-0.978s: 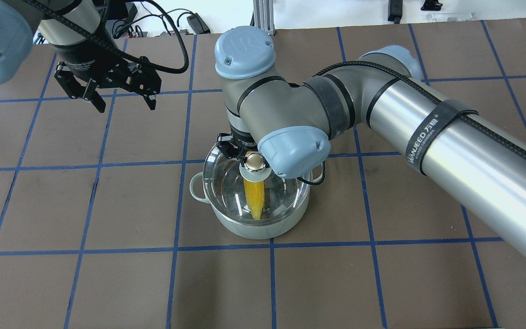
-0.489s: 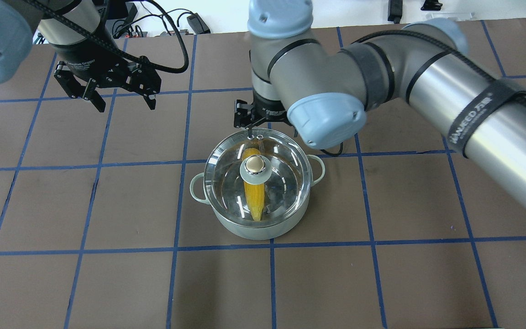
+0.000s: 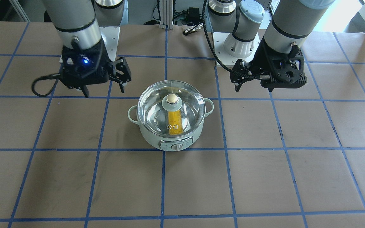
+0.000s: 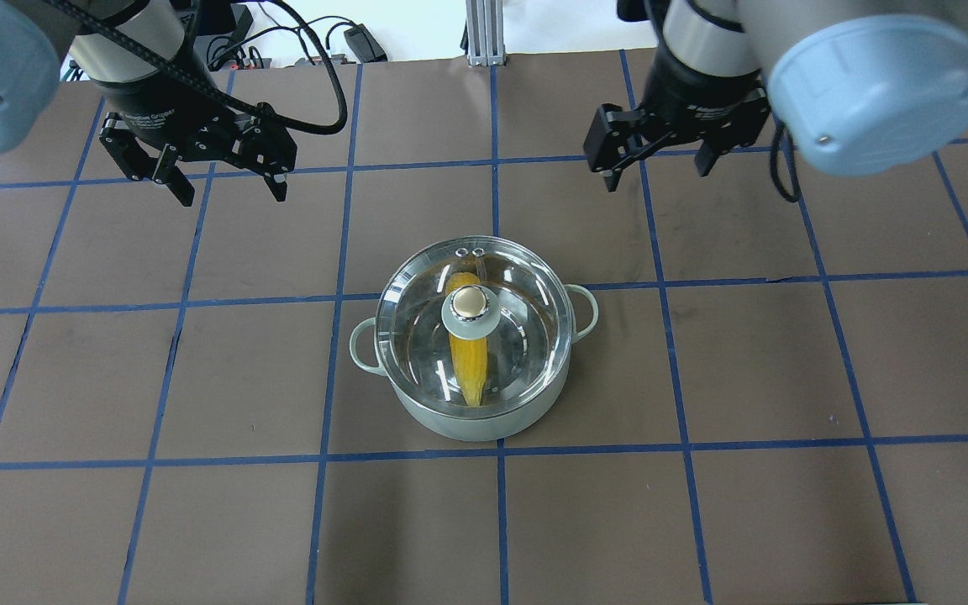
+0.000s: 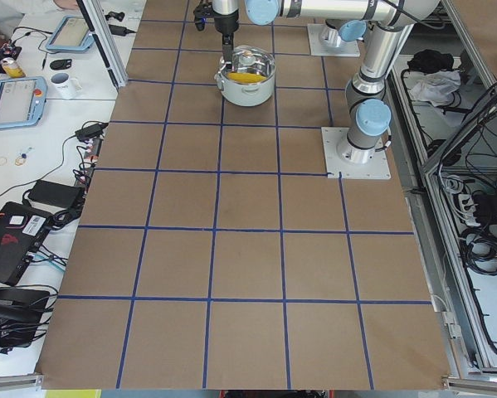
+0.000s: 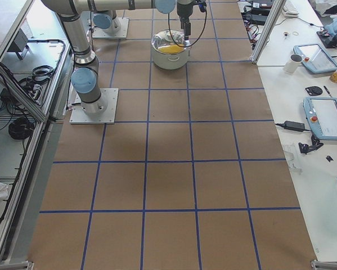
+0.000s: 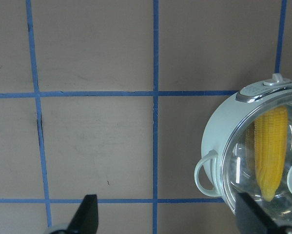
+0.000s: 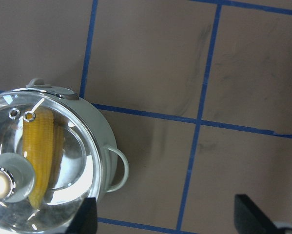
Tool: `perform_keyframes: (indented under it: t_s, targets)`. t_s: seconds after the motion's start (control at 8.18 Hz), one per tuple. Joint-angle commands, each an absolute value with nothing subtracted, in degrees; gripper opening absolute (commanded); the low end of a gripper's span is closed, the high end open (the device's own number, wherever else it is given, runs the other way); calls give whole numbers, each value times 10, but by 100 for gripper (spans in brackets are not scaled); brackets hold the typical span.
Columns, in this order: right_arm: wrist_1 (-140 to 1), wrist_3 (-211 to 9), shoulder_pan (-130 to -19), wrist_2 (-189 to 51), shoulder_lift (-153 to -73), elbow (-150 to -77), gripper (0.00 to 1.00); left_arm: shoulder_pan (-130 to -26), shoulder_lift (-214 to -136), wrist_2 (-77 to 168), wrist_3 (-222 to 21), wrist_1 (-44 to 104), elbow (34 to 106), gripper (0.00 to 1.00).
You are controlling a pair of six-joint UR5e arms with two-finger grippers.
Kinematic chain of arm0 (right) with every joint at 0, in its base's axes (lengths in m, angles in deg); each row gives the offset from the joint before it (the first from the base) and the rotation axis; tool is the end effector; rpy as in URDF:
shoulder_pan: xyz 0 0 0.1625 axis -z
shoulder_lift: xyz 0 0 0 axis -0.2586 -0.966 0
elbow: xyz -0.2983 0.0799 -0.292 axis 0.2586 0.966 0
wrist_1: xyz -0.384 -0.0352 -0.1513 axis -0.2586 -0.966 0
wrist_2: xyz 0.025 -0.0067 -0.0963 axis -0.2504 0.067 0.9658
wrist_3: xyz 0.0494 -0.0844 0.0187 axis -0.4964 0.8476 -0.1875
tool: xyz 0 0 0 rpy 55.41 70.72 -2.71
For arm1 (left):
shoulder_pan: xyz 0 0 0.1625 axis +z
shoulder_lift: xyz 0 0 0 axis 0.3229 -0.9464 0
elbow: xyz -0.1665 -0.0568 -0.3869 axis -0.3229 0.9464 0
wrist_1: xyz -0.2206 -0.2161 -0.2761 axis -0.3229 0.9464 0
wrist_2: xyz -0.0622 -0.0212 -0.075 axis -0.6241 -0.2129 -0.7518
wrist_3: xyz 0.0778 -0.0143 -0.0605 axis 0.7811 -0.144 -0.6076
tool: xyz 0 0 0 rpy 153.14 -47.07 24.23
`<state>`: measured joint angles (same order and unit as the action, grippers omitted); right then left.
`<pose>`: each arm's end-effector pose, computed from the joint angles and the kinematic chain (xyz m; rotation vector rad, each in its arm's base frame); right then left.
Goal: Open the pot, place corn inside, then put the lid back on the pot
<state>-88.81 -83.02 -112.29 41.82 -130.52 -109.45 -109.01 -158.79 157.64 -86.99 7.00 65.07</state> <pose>0.2016 -0.4995 0.4851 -0.2379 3.0934 -0.1290 -0.1340 -0.5117 0.4898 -0.0217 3.1319 0.0576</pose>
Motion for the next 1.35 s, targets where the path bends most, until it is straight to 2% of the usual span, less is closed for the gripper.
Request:
perform_keyframes:
  t_s: [0.0,1.22]
  targets:
    - [-844,-716,-1068,431,-1365,-1092,100,-1090,-1588,1577,-870,70,651,100]
    - [-824,-722,-1072,439,-1370,-1093,100,-1090,-1588,1577,-869,72,652,100]
